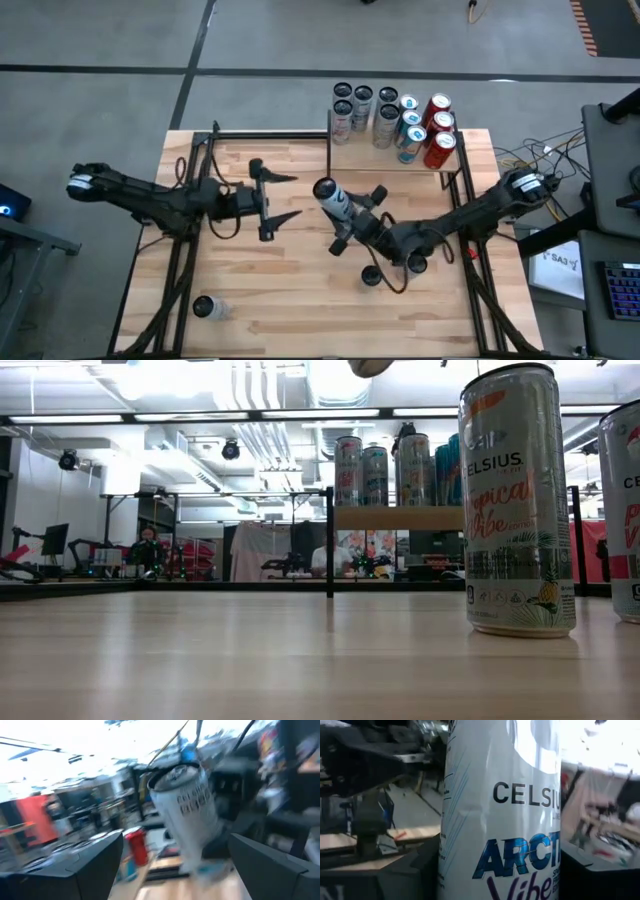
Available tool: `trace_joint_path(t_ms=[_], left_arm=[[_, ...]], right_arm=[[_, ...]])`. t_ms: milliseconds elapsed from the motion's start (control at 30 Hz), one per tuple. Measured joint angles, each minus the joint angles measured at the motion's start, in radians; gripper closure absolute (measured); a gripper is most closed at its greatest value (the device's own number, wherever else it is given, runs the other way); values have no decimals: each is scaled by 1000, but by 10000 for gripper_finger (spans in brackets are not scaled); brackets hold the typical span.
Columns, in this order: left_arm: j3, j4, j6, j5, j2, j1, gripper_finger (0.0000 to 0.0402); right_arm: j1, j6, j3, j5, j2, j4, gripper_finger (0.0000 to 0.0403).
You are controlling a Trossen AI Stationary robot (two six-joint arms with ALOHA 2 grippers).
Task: Place canned beverage on shelf
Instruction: Put the top white blue soda can on the shelf aligned with the other white blue soda can
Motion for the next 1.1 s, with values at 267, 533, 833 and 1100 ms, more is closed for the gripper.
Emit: trace_joint_path(t_ms=[267, 533, 833, 1100], left_arm=[[-2, 158, -65, 79, 110, 47, 57], [36, 227, -57, 89, 205, 48, 57], [61, 260, -57, 98, 247, 48, 57], [59, 261, -63, 41, 240, 47, 123]], right_arm=[[-49, -201, -54, -115, 96, 327, 167], [-66, -243, 0, -127, 152, 318, 167], [-72, -263, 47, -127, 206, 318, 167], [-74, -257, 48, -107, 210, 319, 167]])
